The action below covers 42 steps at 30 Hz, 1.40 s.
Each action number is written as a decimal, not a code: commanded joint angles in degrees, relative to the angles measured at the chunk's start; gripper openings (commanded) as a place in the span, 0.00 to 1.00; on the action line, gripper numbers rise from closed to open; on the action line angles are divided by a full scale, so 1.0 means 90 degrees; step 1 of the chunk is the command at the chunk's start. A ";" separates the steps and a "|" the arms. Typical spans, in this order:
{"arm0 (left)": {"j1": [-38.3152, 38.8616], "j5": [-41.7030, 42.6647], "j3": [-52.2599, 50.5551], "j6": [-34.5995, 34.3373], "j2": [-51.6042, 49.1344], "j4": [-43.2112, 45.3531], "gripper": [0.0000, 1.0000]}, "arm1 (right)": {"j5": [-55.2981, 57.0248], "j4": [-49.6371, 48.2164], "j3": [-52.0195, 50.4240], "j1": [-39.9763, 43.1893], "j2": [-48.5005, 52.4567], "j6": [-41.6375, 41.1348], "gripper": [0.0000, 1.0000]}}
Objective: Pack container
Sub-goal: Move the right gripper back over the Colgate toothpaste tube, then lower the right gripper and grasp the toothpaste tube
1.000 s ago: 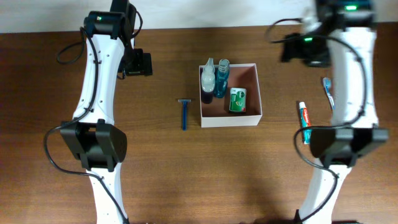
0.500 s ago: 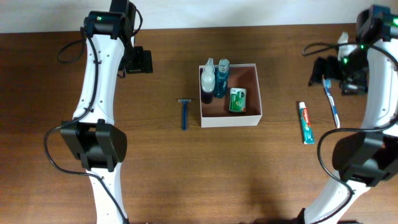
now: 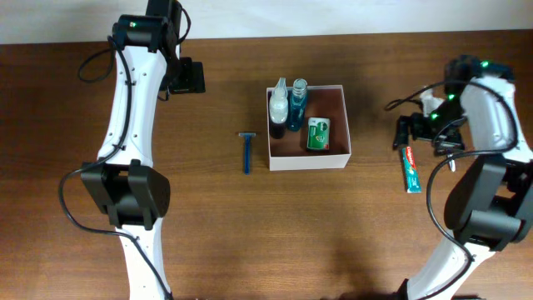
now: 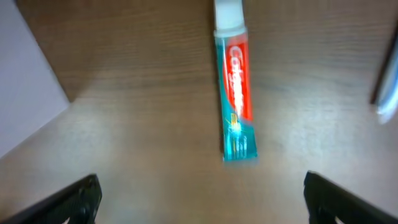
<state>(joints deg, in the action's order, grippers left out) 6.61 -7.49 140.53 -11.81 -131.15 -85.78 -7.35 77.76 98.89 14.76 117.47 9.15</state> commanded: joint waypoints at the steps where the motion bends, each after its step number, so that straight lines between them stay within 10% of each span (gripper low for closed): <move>1: -0.0015 0.0022 -0.0027 -0.0063 -0.0010 0.0012 0.99 | 0.0085 -0.0457 -0.0517 -0.0129 -0.0107 0.0352 0.99; 24: -0.0007 0.0022 -0.0027 -0.0063 -0.0010 0.0131 0.99 | 0.0899 -0.2229 -0.2169 -0.0138 -0.0092 0.0911 1.00; 32: -0.0010 0.0019 -0.0027 -0.0063 -0.0010 0.0129 0.99 | 0.0896 -0.2453 -0.2169 -0.0138 -0.0053 0.0884 0.70; 42: -0.0007 0.0019 -0.0027 -0.0061 -0.0010 0.0131 0.99 | 0.0899 -0.2642 -0.2178 -0.0141 0.0172 0.0838 0.61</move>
<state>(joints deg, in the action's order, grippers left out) 6.61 -7.49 140.53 -11.81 -131.15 -84.71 0.27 54.59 79.79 13.65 117.49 16.75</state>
